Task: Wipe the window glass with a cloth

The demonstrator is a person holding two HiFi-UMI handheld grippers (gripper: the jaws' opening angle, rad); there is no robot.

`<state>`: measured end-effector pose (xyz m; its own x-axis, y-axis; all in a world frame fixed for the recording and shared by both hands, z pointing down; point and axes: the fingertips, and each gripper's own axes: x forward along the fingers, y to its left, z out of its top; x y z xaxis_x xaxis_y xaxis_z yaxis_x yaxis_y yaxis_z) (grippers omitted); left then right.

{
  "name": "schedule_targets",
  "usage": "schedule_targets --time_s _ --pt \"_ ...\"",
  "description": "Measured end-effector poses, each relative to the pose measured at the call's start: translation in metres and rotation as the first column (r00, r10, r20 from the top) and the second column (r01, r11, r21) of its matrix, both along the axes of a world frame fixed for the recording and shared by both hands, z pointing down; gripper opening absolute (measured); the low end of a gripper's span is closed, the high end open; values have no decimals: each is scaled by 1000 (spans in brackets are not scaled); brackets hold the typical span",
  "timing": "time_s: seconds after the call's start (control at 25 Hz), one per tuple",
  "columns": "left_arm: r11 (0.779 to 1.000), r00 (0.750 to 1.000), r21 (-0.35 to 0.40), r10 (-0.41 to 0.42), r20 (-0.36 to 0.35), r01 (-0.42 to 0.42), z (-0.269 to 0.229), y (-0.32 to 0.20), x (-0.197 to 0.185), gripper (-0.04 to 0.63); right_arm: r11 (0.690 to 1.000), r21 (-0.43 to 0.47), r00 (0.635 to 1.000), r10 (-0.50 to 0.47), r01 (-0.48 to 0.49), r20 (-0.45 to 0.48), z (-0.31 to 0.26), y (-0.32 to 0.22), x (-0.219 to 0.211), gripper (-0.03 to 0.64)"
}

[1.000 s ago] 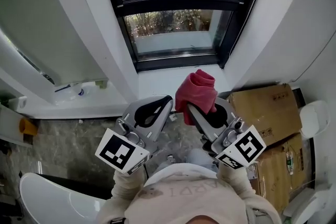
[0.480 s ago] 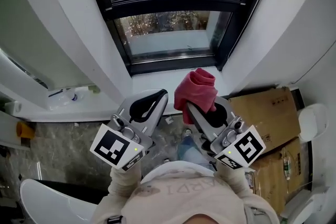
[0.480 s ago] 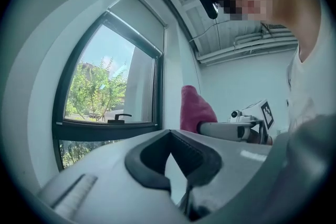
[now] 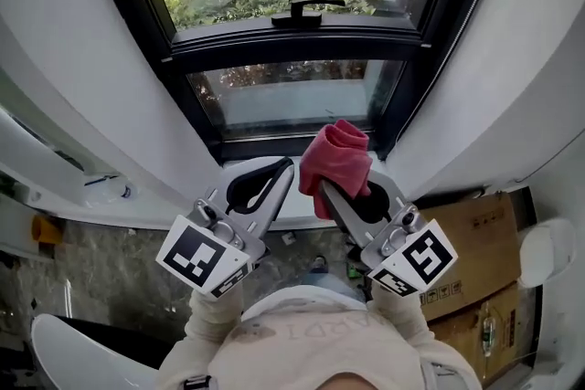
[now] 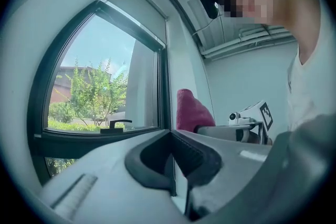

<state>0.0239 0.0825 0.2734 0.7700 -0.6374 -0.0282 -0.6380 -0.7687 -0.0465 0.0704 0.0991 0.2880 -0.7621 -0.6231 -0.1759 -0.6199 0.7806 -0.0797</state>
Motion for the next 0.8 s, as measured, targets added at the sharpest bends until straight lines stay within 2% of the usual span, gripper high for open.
schedule_targets --time_s 0.16,0.32,0.56,0.8 --pt "1000 1000 17 -12 22 11 -4 -25 27 0 1000 -8 1000 -10 10 10 2 -28 24 75" --pt "1000 999 8 -28 45 27 3 -46 39 0 999 -25 999 -38 39 32 9 -51 31 75" --pt "999 998 -18 -39 49 40 12 -78 34 0 996 -72 997 -55 59 44 20 -84 24 75" --pt "999 1000 -31 -24 13 24 16 -115 11 0 996 -85 999 -31 32 10 22 -120 1 75"
